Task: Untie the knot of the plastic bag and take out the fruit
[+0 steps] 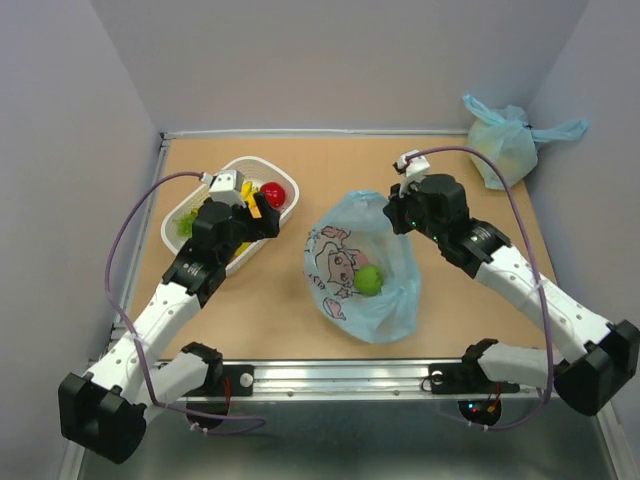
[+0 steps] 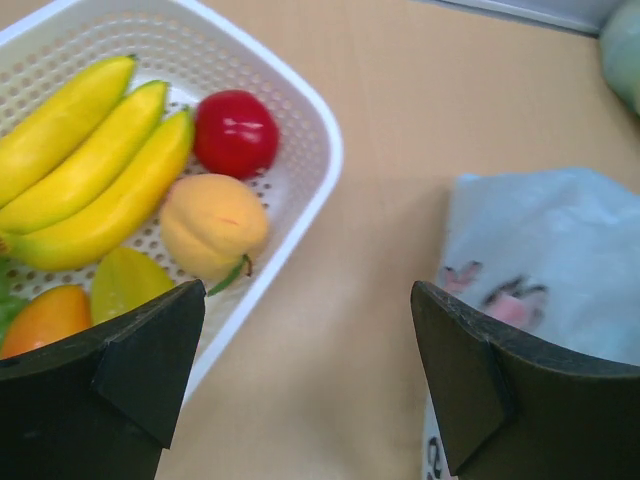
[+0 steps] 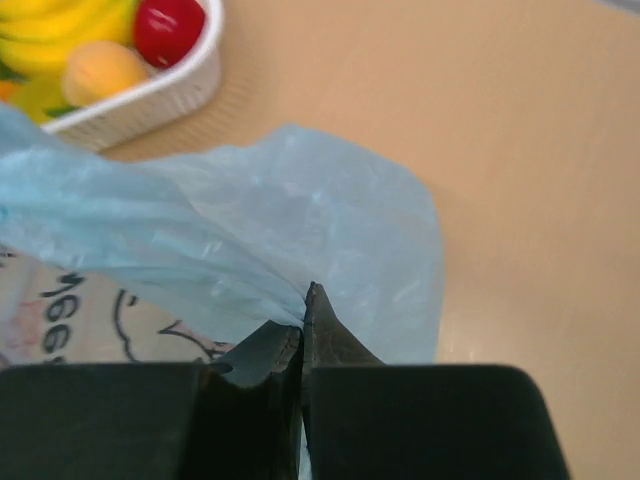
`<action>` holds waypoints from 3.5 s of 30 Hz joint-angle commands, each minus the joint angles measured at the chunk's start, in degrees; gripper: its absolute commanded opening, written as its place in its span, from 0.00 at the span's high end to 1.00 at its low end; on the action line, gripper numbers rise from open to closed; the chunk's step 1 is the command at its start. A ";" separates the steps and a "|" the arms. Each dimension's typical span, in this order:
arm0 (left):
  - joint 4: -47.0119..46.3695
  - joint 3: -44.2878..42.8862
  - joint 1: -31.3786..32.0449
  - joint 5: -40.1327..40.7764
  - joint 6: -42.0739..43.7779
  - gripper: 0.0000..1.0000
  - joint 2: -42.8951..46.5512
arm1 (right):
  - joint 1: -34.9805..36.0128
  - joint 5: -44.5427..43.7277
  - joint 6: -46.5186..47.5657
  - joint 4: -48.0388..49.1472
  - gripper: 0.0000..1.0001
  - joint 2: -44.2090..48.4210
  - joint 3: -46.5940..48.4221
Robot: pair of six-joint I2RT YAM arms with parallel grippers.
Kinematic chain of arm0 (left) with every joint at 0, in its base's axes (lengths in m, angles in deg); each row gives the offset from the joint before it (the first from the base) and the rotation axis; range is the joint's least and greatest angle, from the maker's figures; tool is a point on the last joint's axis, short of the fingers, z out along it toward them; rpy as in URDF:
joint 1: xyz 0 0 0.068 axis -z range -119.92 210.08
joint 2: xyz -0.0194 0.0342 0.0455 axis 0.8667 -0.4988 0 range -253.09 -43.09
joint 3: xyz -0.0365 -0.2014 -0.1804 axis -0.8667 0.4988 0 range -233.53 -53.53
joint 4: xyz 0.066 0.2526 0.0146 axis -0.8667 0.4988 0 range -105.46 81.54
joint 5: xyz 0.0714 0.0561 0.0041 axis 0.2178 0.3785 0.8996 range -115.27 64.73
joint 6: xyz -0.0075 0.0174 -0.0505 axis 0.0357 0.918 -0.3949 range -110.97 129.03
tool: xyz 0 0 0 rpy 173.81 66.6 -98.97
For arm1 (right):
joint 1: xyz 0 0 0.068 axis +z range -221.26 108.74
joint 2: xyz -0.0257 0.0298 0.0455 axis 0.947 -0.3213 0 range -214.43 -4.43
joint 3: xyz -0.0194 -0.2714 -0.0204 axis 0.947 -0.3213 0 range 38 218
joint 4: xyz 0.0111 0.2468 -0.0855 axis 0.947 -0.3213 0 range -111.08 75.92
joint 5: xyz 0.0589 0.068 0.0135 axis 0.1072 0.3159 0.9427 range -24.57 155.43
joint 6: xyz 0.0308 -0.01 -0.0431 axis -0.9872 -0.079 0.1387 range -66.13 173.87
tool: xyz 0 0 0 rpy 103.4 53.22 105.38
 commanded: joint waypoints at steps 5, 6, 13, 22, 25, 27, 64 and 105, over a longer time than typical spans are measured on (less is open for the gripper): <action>-5.83 -3.77 14.71 -3.94 1.85 0.08 4.63 | -0.03 -19.69 -6.30 0.77 0.99 -10.67 -4.95; -5.83 -4.64 16.31 -3.94 1.93 0.09 4.37 | -0.12 -20.57 -6.75 0.77 0.99 -12.77 -5.13; -5.49 -10.27 29.05 -3.07 3.34 0.10 -3.17 | -0.38 -18.83 -9.74 0.77 0.99 -19.20 -5.92; -5.39 -17.39 39.25 2.73 2.30 0.13 -16.88 | -0.47 -15.83 -10.62 0.77 0.92 -17.80 -6.19; -5.57 -17.05 39.52 3.62 0.71 0.14 -20.23 | -0.38 -17.23 -10.88 0.68 0.92 -18.50 -6.98; -5.57 -16.96 39.79 3.88 0.27 0.14 -23.40 | -0.47 -17.59 -11.41 0.68 0.92 -18.94 -7.85; -9.35 -14.85 40.84 3.17 -4.31 0.78 -42.93 | -0.64 -18.11 -15.98 0.51 0.89 -20.96 -12.08; 2.16 -11.33 -10.66 10.91 0.00 0.07 -23.50 | -1.08 -26.99 -11.41 -4.50 0.90 -7.43 -7.33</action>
